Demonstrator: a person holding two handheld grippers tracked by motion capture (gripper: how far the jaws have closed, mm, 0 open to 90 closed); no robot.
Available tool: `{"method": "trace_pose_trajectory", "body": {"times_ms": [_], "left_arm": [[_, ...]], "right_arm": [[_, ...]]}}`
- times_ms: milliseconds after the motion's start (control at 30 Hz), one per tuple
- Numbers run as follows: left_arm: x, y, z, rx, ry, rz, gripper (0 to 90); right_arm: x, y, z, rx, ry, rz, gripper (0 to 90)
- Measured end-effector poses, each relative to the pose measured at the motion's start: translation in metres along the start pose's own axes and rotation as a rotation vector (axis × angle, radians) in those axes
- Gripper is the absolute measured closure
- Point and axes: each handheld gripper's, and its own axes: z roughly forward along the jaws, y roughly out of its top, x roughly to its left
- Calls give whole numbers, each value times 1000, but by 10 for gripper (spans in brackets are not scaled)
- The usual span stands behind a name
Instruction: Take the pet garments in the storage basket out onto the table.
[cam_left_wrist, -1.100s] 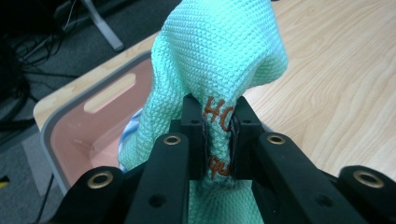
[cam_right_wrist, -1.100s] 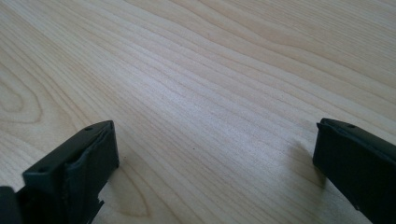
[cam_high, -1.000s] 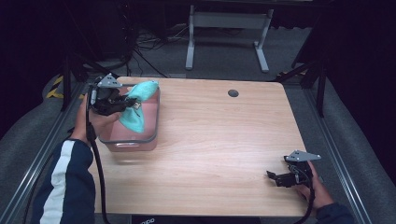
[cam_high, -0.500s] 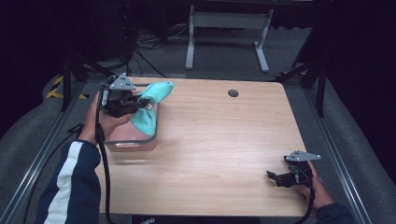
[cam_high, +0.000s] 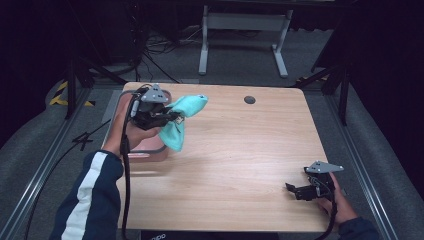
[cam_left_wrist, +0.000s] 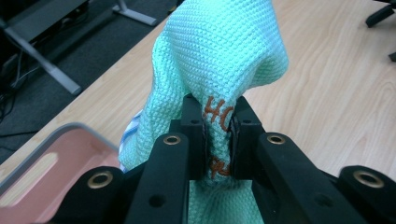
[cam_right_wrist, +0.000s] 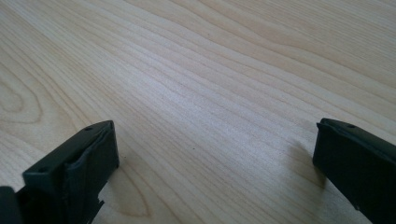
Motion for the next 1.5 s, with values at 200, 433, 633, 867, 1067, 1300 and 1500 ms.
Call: {"method": "trace_pose_trajectory", "body": {"times_ms": [200, 433, 633, 867, 1067, 1300, 1500], "left_arm": [[-13, 7, 17, 12, -40, 29, 794], [-27, 12, 41, 46, -82, 60, 794], [-36, 14, 59, 67, -114, 75, 794], [-50, 13, 92, 125, -144, 100, 793], [-56, 4, 125, 179, -168, 85, 792], [-65, -5, 151, 228, -182, 73, 788], [-74, -10, 168, 253, -205, 80, 784]], "right_arm": [[0, 0, 0, 0, 0, 0, 6], [0, 0, 0, 0, 0, 0, 6], [0, 0, 0, 0, 0, 0, 6], [0, 0, 0, 0, 0, 0, 5], [0, 0, 0, 0, 0, 0, 6], [0, 0, 0, 0, 0, 0, 6], [0, 0, 0, 0, 0, 0, 6]]}}
